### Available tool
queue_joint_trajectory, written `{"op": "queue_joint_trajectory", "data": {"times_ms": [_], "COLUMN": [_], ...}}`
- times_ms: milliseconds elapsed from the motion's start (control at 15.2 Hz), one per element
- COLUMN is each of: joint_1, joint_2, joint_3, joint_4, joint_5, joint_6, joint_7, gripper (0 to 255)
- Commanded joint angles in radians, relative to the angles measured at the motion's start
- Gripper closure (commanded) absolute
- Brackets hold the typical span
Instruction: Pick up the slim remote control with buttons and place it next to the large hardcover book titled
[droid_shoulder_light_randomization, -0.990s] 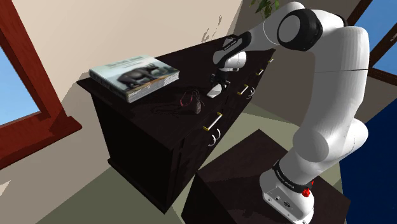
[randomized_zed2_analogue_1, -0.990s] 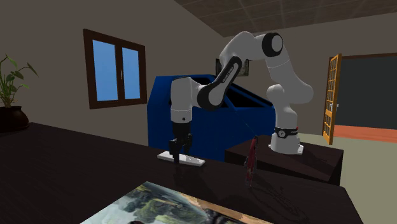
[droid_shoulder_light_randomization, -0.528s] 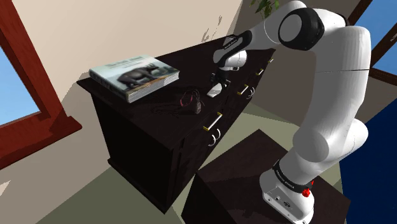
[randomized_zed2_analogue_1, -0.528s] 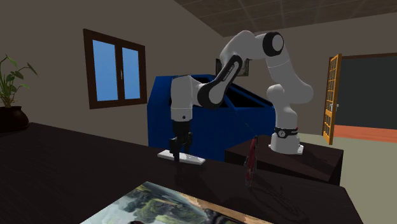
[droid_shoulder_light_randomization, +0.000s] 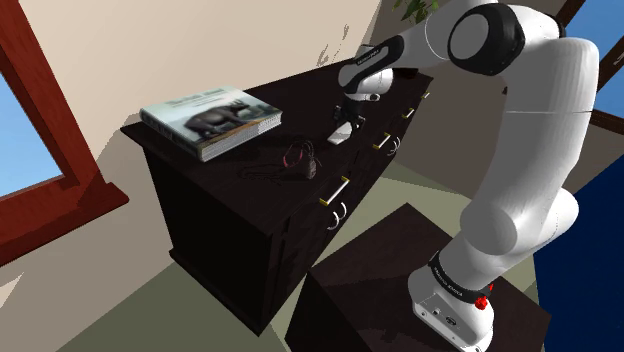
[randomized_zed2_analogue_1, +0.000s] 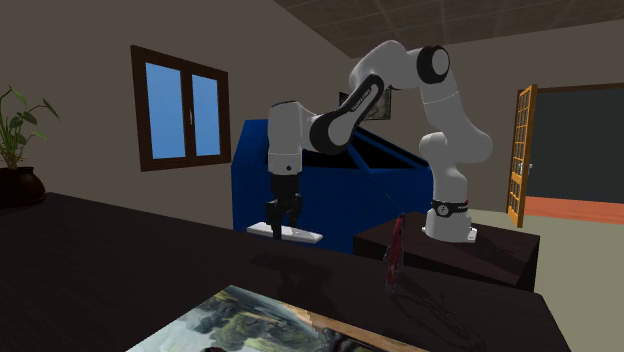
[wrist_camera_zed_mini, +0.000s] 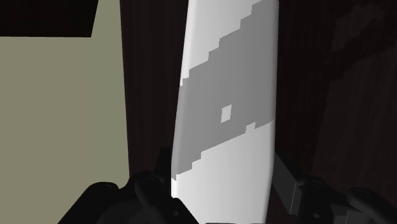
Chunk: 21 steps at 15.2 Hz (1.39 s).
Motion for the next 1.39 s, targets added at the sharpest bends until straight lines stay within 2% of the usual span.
{"op": "queue_joint_trajectory", "data": {"times_ms": [0,924,1320], "joint_1": [0.001,0.004,0.093], "joint_2": [-0.016,-0.112,-0.171], "joint_3": [-0.001,-0.005,0.031], "joint_4": [0.004,0.055,-0.030], "joint_5": [-0.001,-0.010,-0.030], "joint_6": [-0.021,-0.167,-0.140], "joint_7": [0.001,0.007,0.140], "gripper": [255,255,255]}}
